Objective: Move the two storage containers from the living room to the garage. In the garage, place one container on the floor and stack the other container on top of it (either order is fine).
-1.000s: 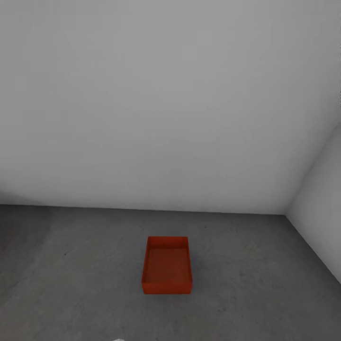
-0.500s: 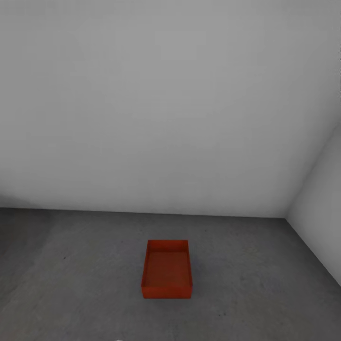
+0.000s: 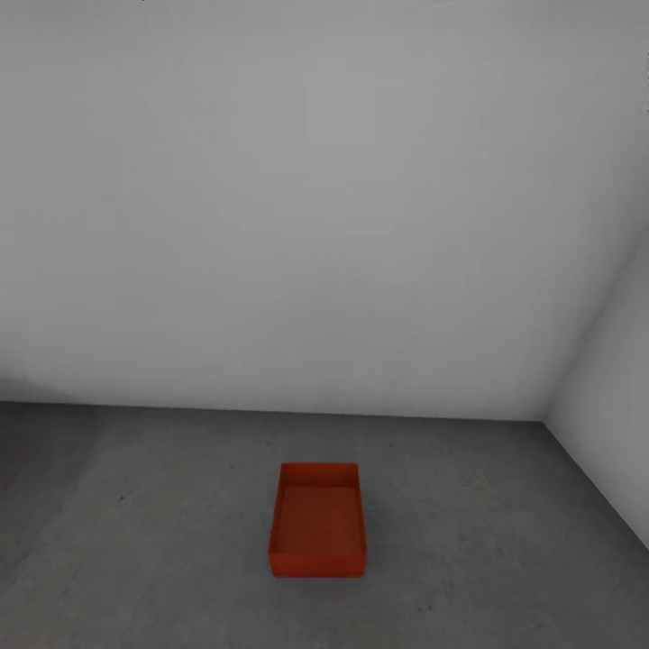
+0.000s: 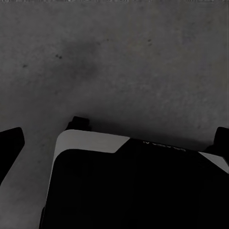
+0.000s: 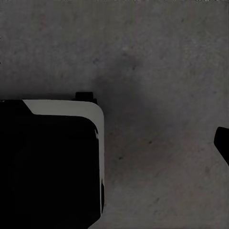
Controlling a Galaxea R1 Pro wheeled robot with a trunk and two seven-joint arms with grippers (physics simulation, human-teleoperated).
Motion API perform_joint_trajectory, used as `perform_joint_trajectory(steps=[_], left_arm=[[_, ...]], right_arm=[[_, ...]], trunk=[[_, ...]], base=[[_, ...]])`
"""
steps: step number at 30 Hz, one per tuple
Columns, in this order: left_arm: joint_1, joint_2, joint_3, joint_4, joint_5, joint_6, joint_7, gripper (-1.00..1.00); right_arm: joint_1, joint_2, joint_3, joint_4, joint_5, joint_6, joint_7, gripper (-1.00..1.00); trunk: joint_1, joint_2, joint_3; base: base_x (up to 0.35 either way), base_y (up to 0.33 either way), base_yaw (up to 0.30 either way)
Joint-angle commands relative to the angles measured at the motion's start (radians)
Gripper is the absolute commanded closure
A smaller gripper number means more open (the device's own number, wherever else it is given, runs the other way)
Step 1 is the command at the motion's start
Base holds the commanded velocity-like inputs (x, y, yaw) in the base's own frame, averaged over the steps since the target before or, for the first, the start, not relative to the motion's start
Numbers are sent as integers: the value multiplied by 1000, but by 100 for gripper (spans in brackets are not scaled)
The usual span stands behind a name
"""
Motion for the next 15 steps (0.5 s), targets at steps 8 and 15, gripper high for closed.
perform_joint_trajectory(steps=[8, 15], left_arm=[[0, -1, 5, 0, 5, 3, 3, -100], [3, 0, 5, 0, 5, 4, 3, -100]], right_arm=[[-2, 0, 9, 3, -10, -6, 0, -100], [10, 0, 9, 3, -9, -6, 0, -100]], trunk=[[1, -2, 11], [1, -2, 22]], base=[[0, 0, 0], [0, 0, 0]])
